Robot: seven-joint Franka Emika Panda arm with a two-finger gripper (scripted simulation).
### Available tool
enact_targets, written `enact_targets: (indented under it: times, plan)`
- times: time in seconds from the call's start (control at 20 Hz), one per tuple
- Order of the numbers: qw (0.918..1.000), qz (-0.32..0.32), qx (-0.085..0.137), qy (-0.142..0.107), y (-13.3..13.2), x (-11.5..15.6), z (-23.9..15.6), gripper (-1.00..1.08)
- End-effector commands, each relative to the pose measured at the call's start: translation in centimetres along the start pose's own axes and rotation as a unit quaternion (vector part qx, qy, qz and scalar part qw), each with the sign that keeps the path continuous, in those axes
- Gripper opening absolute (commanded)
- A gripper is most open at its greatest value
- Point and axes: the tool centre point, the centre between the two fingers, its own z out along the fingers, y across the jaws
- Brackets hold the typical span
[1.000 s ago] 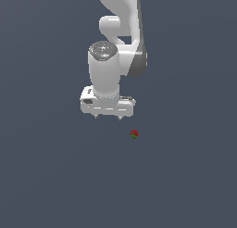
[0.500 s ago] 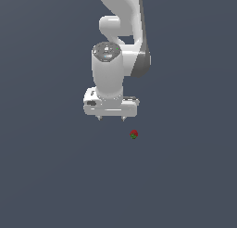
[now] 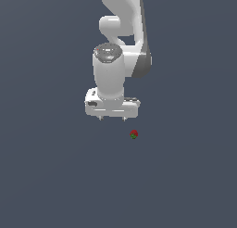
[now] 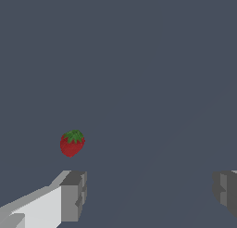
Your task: Pick up the object and move it to a goal position.
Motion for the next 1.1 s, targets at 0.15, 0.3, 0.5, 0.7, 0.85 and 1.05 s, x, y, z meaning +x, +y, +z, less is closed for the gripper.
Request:
enact_targets:
  times: [0.15,0.3,0.5,0.7,0.85,1.05]
  plan:
    - [0.9996,0.029,0.001,-0.001,-0.8,0.0,0.7,1.0]
    - [0.9986,0.053,0.002,-0.001,-1.4,0.0,1.3,1.0]
    - [0.9957,0.092,0.002,-0.003,-2.4,0.0,2.3,1.0]
    - [0.9905,0.137,0.003,-0.004,-3.6,-0.1,3.4,1.0]
    - [0.9852,0.171,0.003,-0.005,-4.5,-0.2,4.3,1.0]
    - [0.9764,0.216,0.002,-0.006,-5.6,-0.3,5.4,1.0]
